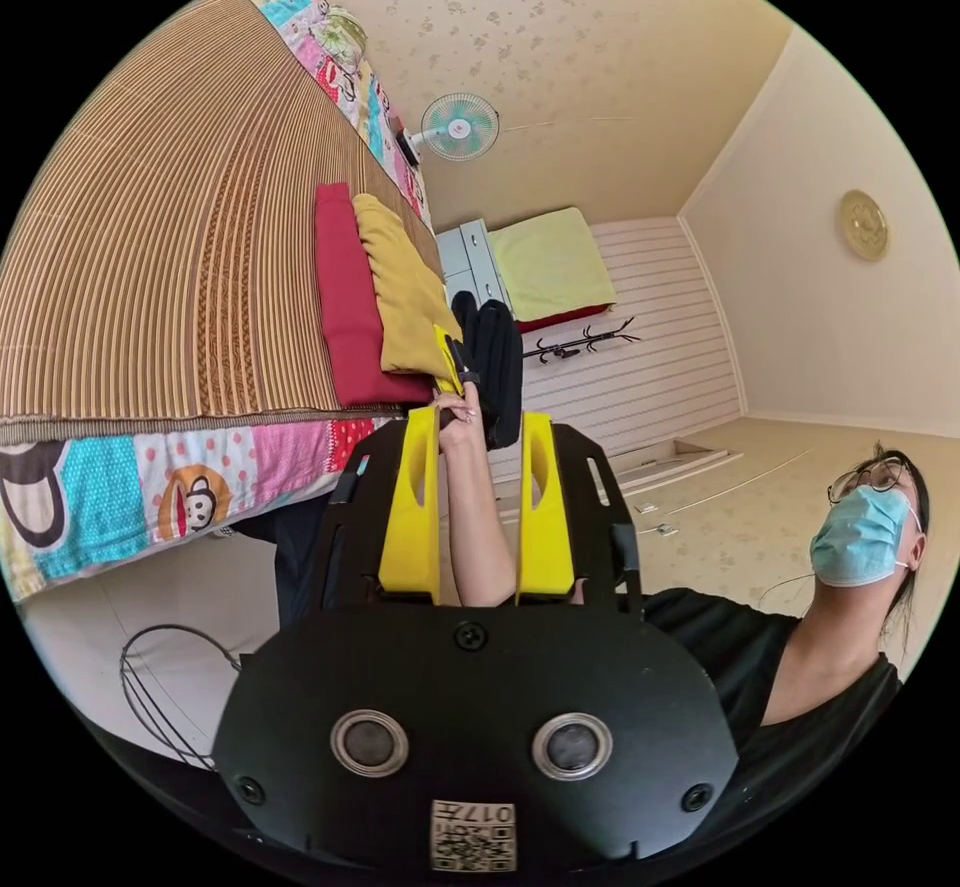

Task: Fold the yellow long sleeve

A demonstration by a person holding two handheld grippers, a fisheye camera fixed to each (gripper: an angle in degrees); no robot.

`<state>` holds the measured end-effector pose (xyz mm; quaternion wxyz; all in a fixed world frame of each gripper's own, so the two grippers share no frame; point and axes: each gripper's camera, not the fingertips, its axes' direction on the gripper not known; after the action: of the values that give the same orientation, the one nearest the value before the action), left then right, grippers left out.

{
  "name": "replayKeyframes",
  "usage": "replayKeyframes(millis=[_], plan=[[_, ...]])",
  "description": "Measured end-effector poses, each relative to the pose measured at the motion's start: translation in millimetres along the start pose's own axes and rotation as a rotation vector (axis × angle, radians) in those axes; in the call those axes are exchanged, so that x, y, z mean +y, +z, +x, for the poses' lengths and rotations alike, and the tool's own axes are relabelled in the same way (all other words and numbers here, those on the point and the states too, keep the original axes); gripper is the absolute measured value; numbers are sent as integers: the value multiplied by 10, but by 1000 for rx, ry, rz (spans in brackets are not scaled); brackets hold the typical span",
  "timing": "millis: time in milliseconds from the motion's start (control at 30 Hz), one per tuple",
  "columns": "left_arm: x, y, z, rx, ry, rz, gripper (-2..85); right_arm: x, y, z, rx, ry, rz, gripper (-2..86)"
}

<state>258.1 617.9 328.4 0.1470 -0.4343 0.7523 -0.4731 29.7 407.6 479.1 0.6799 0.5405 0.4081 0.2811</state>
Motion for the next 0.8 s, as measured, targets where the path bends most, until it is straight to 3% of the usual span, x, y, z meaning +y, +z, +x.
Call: replayKeyframes(millis=[300, 500, 667, 800], plan=[[51, 11, 101, 6, -22, 7, 119, 376, 367, 223, -4, -46, 57, 74], [112, -29, 282, -12, -2, 29, 115, 373, 496, -130, -211, 127, 17, 56], [203, -55, 251, 0, -45, 59, 114, 961, 521, 202, 31, 129, 47, 67], [278, -118, 391, -65, -15, 77, 115, 1462, 344, 538, 43, 50, 110, 74]])
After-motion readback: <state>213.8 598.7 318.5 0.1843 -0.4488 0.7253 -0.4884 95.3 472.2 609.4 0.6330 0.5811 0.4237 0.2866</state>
